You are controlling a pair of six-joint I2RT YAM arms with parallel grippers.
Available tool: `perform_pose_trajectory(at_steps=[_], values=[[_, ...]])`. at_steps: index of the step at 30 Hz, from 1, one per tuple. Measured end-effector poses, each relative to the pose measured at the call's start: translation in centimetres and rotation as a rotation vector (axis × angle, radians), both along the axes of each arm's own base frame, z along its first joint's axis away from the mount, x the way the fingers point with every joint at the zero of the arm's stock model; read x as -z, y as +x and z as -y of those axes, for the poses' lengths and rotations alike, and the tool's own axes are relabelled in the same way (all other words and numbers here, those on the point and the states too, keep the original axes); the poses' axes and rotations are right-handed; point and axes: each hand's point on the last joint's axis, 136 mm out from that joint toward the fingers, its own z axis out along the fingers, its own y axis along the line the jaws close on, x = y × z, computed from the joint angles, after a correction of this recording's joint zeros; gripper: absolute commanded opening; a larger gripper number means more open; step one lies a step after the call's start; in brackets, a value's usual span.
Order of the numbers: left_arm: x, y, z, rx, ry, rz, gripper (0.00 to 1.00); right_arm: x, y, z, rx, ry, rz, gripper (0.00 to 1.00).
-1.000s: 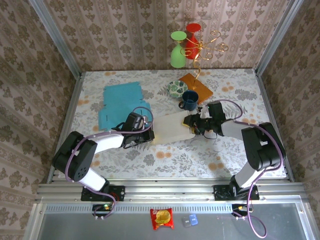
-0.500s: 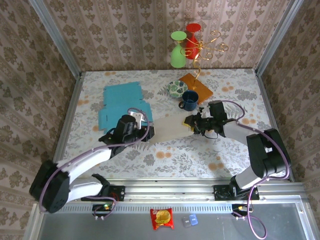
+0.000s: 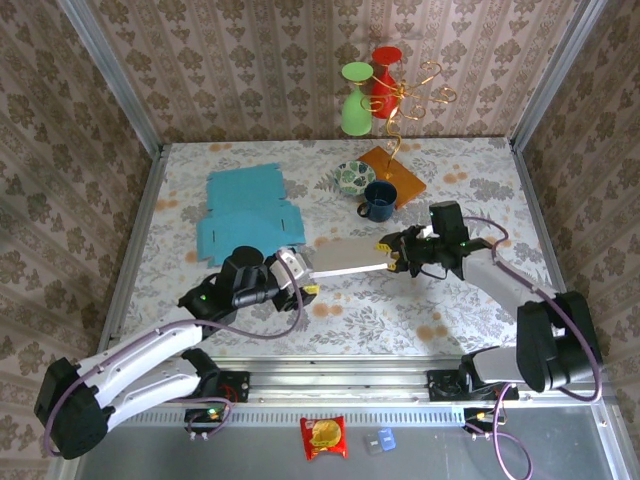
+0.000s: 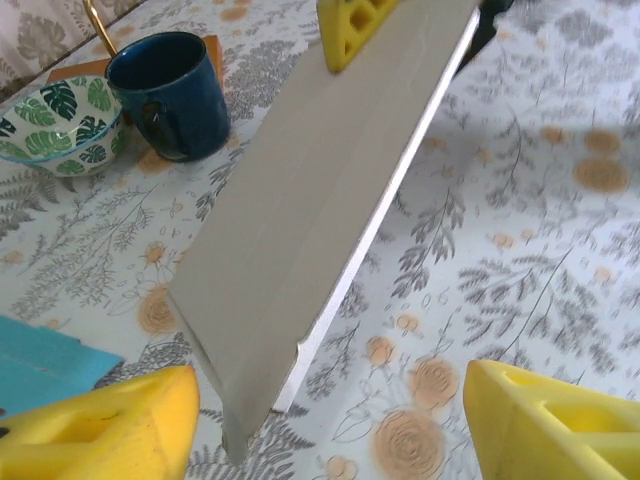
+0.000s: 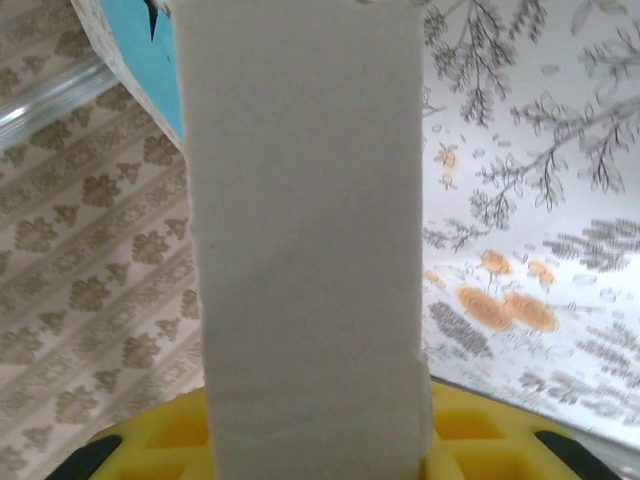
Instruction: Fold the paper box
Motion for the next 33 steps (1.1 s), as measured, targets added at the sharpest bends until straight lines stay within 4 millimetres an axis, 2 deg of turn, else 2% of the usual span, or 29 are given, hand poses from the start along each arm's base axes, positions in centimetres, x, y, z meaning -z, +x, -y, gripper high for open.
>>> perform_pose_trajectory(at_steps=[4, 9, 16, 23, 28, 33], values=[[1.6, -0.2, 0.1, 0.063, 0.100, 0.033, 0.76, 0.0, -1.2, 0.2, 0.037, 0.022, -0.091, 0.22], [3.5, 0.0, 0.6, 0.120, 0.205, 0.064, 0.77, 1.3, -3.7, 0.5, 0.077, 0.048, -0.233, 0.21], [4.6, 0.2, 1.4, 0.177, 0.273, 0.097, 0.74, 1.6, -5.7, 0.5, 0.122, 0.102, -0.337, 0.22], [5.3, 0.4, 2.5, 0.221, 0.305, 0.099, 0.64, 1.7, -6.7, 0.6, 0.161, 0.142, -0.410, 0.22], [5.2, 0.7, 3.7, 0.260, 0.312, 0.089, 0.52, 2.3, -7.4, 0.6, 0.173, 0.172, -0.455, 0.23], [5.3, 0.3, 4.3, 0.299, 0.311, 0.064, 0.47, 3.0, -7.5, 1.0, 0.195, 0.206, -0.478, 0.29]])
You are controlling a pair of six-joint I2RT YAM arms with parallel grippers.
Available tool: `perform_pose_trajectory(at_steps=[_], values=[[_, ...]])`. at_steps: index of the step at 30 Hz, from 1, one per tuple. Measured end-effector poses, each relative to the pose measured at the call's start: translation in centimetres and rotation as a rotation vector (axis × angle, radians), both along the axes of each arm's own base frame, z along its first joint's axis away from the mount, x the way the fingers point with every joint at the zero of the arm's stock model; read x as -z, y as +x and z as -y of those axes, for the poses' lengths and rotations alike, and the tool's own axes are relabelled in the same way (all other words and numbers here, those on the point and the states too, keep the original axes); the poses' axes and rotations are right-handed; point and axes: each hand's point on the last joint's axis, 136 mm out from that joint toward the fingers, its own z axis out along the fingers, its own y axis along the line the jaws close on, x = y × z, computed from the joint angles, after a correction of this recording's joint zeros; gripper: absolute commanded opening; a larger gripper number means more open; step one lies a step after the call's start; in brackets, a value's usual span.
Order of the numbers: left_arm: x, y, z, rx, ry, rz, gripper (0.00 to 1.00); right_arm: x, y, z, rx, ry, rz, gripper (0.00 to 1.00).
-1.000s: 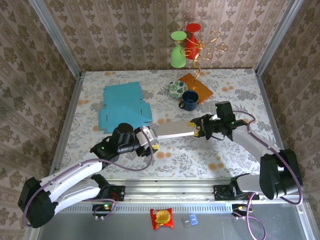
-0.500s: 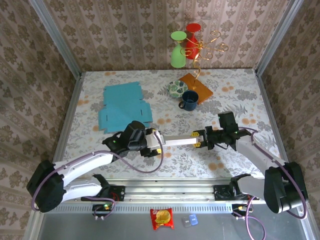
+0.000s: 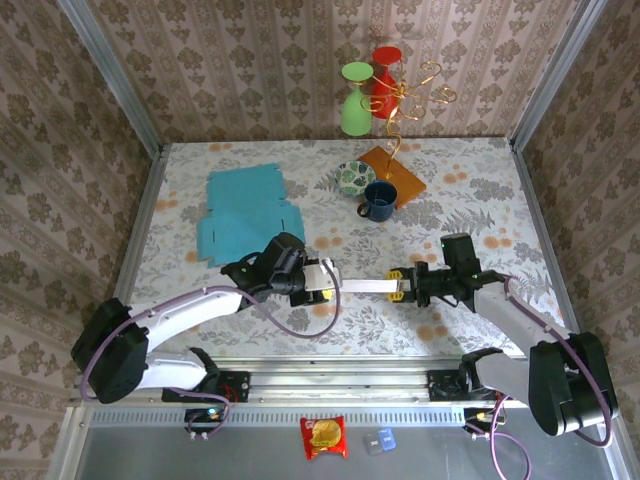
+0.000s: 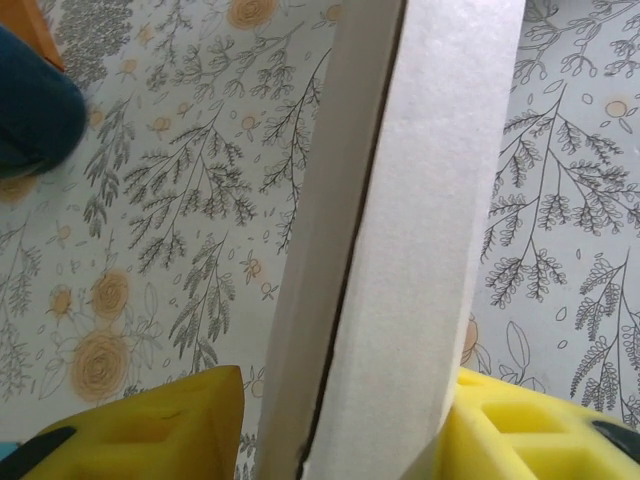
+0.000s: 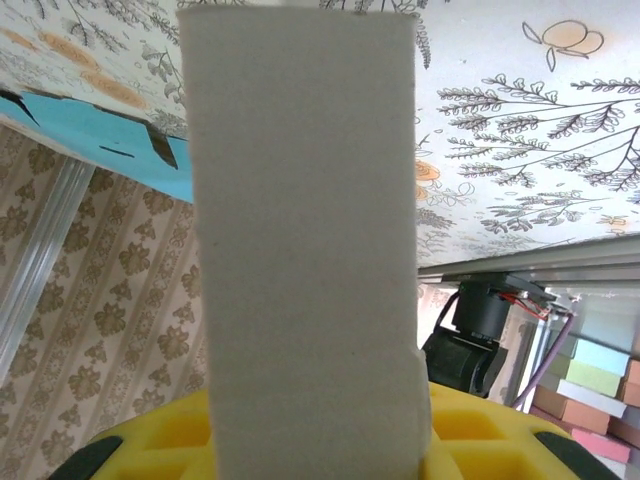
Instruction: Fold the paper box
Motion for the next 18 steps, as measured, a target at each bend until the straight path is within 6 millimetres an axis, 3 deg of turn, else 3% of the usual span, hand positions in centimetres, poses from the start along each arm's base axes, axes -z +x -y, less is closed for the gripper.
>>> perform_pose_trajectory(at_steps=[8, 18], values=[[-0.3, 0.0, 1.1, 0.035, 0.006, -0.039, 0.39, 1.3, 1.2, 0.9, 0.041, 0.022, -0.029, 0.39], [-0.6, 0.3, 2.4, 0.039, 0.041, -0.132, 0.31, 3.7, 2.8, 4.0, 0.139, -0.040, -0.072, 0.68]])
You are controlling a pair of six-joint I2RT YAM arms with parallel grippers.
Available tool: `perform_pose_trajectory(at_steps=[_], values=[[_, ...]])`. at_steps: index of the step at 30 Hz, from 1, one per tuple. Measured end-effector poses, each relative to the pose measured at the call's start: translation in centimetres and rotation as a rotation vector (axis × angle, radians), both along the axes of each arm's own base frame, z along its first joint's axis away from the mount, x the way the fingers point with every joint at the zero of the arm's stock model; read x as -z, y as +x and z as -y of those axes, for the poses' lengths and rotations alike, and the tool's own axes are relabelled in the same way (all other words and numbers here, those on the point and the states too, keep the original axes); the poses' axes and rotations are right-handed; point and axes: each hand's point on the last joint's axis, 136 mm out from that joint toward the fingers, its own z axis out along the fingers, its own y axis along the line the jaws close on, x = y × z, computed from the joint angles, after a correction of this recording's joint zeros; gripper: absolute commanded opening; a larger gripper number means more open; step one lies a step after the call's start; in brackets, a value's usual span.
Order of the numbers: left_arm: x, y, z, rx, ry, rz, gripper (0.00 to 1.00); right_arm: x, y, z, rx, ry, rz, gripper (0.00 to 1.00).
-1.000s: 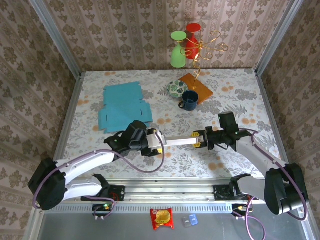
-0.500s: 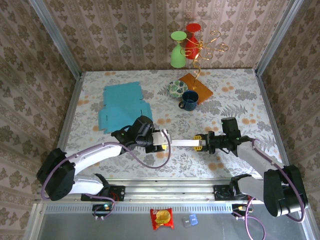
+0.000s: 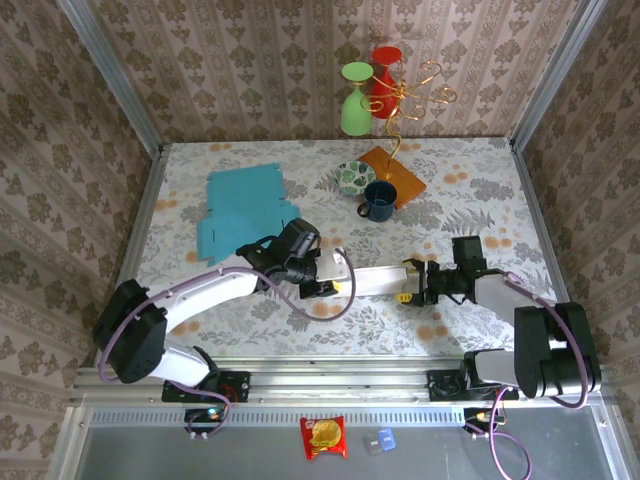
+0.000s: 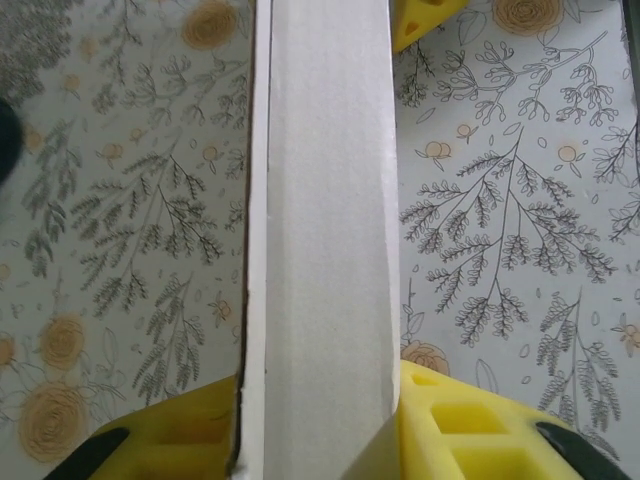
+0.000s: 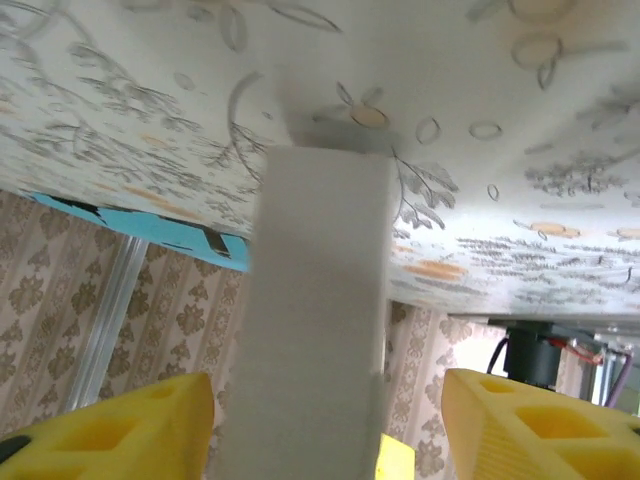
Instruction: Fold the paper box
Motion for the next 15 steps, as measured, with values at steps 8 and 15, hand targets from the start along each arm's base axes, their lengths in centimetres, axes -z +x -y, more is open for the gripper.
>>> perform_pose_trajectory(at_steps=[8, 15], values=[[0.1, 0.2, -0.2, -0.085, 0.029, -0.071, 0.31, -6.1, 2.9, 4.5, 0.082, -0.262, 0.288, 0.68], [-0.1, -0.1, 0.5, -0.161, 0.048, -0.112, 0.31, -11.1, -0.6, 4.3, 0.065, -0.502, 0.590, 0.54]])
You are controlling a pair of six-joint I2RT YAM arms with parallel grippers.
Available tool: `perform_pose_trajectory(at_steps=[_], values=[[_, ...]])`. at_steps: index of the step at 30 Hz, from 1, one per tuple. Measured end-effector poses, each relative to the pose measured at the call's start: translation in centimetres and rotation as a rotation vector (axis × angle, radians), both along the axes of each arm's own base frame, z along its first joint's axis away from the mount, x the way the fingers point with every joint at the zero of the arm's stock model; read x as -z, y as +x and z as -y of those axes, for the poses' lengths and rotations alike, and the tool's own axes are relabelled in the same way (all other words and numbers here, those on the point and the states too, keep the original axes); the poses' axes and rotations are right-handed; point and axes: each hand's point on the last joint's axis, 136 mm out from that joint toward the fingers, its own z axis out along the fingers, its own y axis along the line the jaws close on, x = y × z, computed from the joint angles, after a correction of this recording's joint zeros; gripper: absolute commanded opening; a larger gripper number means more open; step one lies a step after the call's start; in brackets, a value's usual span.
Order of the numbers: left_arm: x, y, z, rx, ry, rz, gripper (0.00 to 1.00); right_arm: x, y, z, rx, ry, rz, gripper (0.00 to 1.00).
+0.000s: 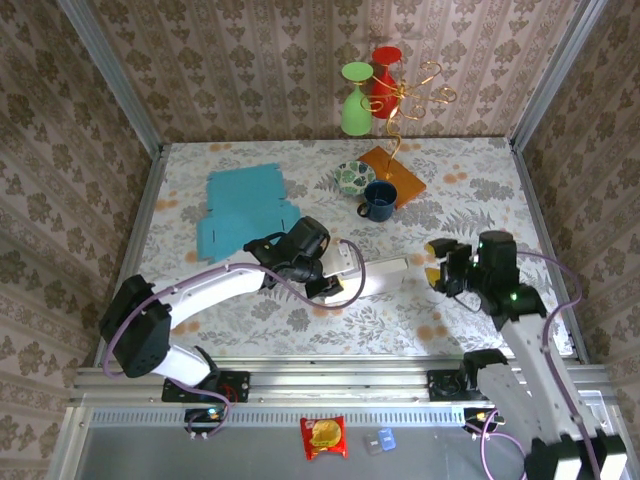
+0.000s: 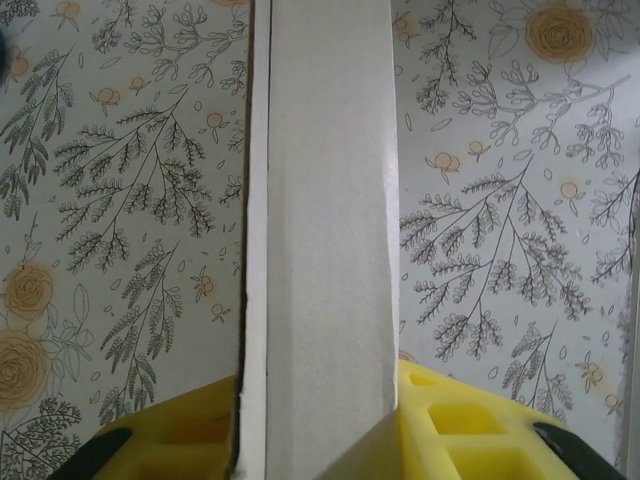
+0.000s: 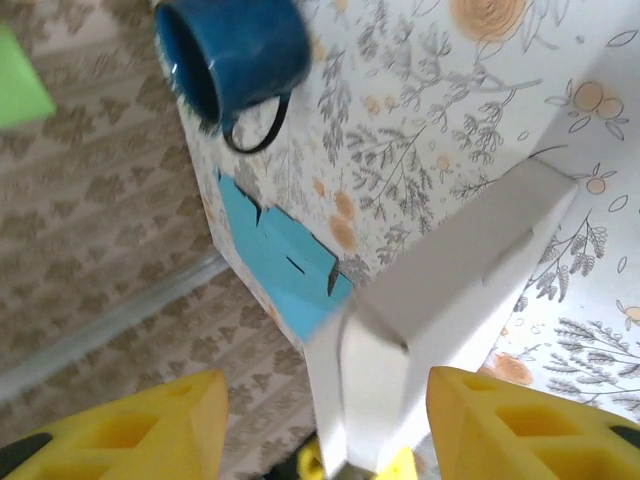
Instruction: Fold the paper box
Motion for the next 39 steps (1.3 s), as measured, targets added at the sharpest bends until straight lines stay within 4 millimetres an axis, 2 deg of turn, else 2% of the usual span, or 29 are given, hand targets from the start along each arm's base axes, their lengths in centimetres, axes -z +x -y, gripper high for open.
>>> perform_pose_trajectory(at_steps=[2, 6, 10, 17, 21, 24, 29, 39], values=[[0.1, -0.1, 0.1, -0.013, 0.003, -0.007, 0.31, 0.2, -1.0, -1.2, -0.047, -0.035, 0.035, 0.54], [0.1, -0.2, 0.2, -0.032, 0.005, -0.016, 0.31, 2.5, -2.2, -3.4, -0.132, -0.102, 0.014, 0.54], [0.2, -0.2, 0.2, -0.041, 0.008, -0.019, 0.32, 3.8, -1.4, -4.3, -0.145, -0.143, -0.010, 0.54], [0.3, -0.4, 0.3, -0.045, 0.017, -0.013, 0.33, 4.7, 0.3, -5.0, -0.143, -0.163, -0.014, 0.53], [0.4, -0.3, 0.3, -0.051, 0.022, -0.005, 0.36, 4.7, 0.7, -5.2, -0.140, -0.163, -0.002, 0.48], [0.4, -0.3, 0.3, -0.052, 0.030, 0.005, 0.38, 4.8, 0.8, -5.3, -0.135, -0.158, 0.000, 0.42], [0.5, -0.3, 0.2, -0.058, 0.042, 0.014, 0.41, 5.3, 0.7, -5.2, -0.130, -0.156, -0.012, 0.38], [0.6, -0.3, 0.2, -0.056, 0.045, 0.019, 0.37, 5.1, 1.0, -5.4, -0.126, -0.158, -0.025, 0.28]])
